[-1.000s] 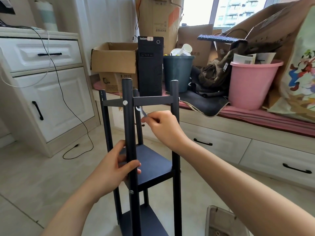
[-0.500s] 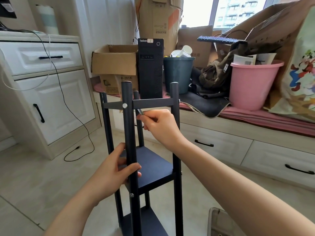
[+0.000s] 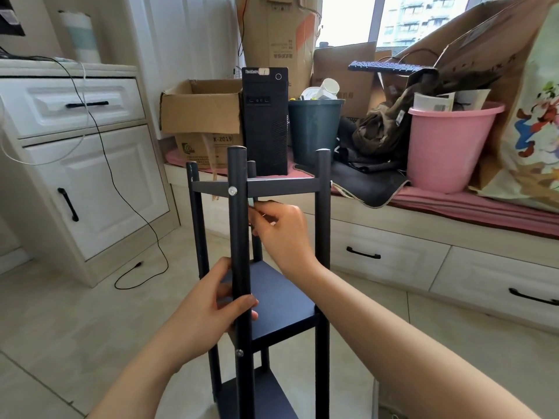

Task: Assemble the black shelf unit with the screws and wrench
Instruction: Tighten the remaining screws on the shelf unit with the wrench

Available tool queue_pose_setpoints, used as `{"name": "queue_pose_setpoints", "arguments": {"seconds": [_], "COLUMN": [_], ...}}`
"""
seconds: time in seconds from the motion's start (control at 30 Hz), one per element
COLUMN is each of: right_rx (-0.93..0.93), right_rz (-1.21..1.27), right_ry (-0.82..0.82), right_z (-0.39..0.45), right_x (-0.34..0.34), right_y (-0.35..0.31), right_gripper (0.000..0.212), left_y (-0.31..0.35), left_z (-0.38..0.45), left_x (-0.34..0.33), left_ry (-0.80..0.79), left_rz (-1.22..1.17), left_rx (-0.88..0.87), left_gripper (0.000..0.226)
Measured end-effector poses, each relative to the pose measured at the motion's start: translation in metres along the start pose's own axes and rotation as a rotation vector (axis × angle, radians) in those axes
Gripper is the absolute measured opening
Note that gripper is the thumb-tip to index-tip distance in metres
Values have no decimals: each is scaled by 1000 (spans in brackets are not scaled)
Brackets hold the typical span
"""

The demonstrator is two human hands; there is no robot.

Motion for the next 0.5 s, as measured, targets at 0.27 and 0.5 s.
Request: {"name": "queue_pose_setpoints", "arguments": {"seconds": [0.27,0.5], "right_rx": [38,31], "right_rz": [63,134], "right_ry": [215,312], "right_z": [-4,3], "right_x": [-19,-37], "right_y": [8,9], "right_gripper": [18,24], "left_y": [-3,-4], "left_z": [2,4], "left_x": [-2,-1], "left_ry": [-35,-34], "left_rz": [-10,-14], "left_rx": [2,-2], "left_gripper": [43,44]}}
Point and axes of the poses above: each hand's wrist, its own z-axis towards the middle knuckle, its own x-axis out of the back of the hand, y = z × x, the point moved 2 cm from there along z, towards the middle knuckle, and after that the axes turned 11 degrees about -z, right-handed, at the moved point
